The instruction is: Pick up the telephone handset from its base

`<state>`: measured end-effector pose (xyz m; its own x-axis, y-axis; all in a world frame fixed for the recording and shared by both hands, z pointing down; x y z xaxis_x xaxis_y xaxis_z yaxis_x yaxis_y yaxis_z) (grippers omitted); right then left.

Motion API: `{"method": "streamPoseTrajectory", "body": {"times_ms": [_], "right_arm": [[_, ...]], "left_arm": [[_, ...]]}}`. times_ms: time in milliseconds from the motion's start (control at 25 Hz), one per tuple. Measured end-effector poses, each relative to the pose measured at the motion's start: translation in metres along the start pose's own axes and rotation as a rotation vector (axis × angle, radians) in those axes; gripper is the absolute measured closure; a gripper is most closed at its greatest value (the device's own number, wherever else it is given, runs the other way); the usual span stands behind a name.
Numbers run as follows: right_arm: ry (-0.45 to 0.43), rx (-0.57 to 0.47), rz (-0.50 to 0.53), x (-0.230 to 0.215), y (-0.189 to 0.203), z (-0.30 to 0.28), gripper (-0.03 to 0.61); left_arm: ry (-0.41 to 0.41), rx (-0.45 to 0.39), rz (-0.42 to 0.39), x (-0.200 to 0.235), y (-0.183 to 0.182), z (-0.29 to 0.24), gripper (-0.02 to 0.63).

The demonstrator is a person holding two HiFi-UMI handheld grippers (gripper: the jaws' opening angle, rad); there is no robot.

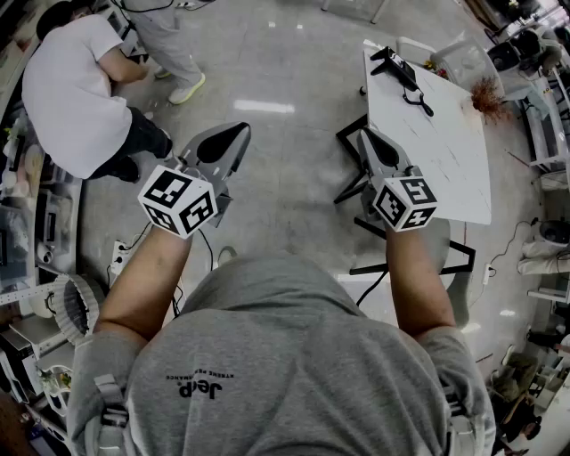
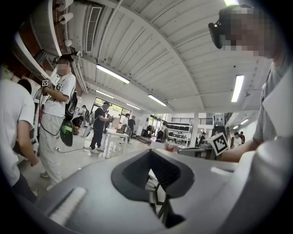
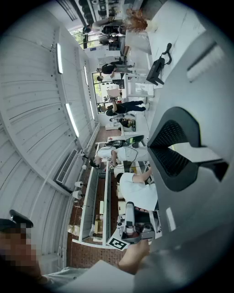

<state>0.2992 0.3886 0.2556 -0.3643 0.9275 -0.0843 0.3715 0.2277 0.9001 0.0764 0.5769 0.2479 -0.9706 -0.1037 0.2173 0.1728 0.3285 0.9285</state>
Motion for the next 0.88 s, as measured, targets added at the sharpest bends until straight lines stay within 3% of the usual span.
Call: {"method": "streamPoseTrajectory", "body": {"times_ms": [800,840,880], "right_arm": [[-0.025,-0.021,0.000,-0.031,0.005,0.012,0.578],[-0.052,-0.021,0.004,-0.032,0.006,0.013,0.536],[-0.082,-0.019,0.009,-0.033,0.006,0.013,0.380]], "left_arm": [[-0.020,0.000,-0.005,-0.020,-0.009,-0.024,0.557],[-0.023,-0.001,-0.005,-0.023,-0.010,-0.025,0.558],[-0.026,-0.003,-0.004,-0.027,-0.011,-0.027,0.557]]}}
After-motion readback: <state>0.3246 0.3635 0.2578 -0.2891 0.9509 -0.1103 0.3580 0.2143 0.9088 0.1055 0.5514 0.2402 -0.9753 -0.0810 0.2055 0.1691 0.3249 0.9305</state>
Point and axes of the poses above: the fingertips, and each gripper's own axes: z backward along the fingers, x to its left, y out of its underside, the point moved 6 cm from there along z, backward along the fingers, and after that the axes turned 15 degrees about x, right-handed, at the moved point
